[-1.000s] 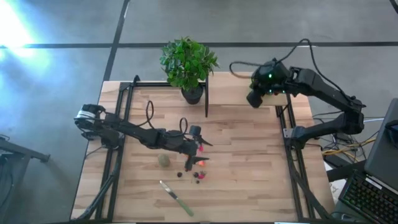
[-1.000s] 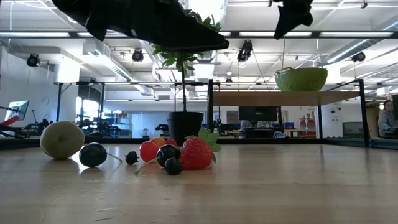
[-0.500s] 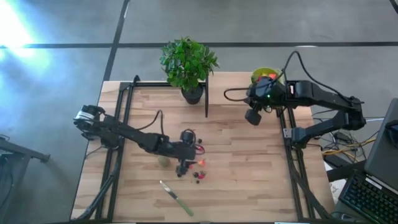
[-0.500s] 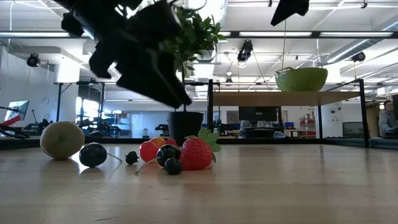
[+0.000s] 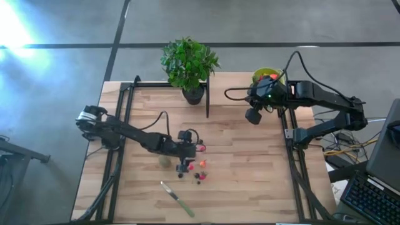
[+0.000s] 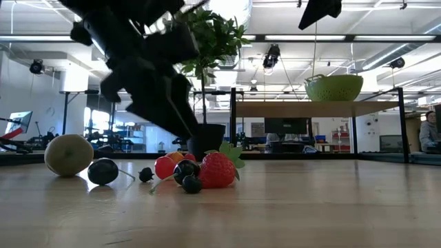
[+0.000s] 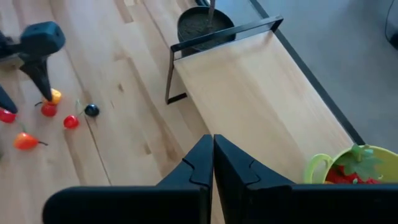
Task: Pick & Place Fruit
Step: Put the raspberry into the green strainer bowl on the shelf
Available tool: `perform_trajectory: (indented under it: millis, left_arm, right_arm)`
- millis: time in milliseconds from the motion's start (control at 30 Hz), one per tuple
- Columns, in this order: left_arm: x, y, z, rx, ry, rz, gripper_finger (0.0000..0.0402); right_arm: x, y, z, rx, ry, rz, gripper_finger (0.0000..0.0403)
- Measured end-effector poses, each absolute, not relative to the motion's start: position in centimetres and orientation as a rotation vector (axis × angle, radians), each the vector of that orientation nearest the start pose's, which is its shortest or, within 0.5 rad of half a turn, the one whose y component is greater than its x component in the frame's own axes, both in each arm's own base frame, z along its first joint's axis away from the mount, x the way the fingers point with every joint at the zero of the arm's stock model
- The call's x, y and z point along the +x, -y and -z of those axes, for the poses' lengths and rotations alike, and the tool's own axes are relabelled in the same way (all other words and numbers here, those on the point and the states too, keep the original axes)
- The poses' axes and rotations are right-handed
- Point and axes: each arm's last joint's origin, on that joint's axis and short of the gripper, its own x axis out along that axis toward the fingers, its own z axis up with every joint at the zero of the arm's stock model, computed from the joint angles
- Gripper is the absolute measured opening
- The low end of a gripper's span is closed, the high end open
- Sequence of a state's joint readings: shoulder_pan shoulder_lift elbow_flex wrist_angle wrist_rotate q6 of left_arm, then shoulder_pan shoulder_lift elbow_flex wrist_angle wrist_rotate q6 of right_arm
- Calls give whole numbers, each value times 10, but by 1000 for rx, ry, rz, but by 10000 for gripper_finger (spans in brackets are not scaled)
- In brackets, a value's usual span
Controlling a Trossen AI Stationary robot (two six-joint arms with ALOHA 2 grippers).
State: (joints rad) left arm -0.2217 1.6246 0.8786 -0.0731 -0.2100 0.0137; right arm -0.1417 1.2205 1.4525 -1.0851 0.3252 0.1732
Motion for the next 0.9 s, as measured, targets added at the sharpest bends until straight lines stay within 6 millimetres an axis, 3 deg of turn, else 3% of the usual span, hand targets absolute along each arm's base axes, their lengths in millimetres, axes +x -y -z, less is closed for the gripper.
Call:
perform_trajectory:
  millis: [633,900]
  left_arm:
    - [327,62,-142,185,-898,3,276]
    - [331,63,-137,187,-909,7,213]
  right_arm:
    - [213,40,-394,80,-820,511,8]
    - [213,40,-392,79,-826,511,8]
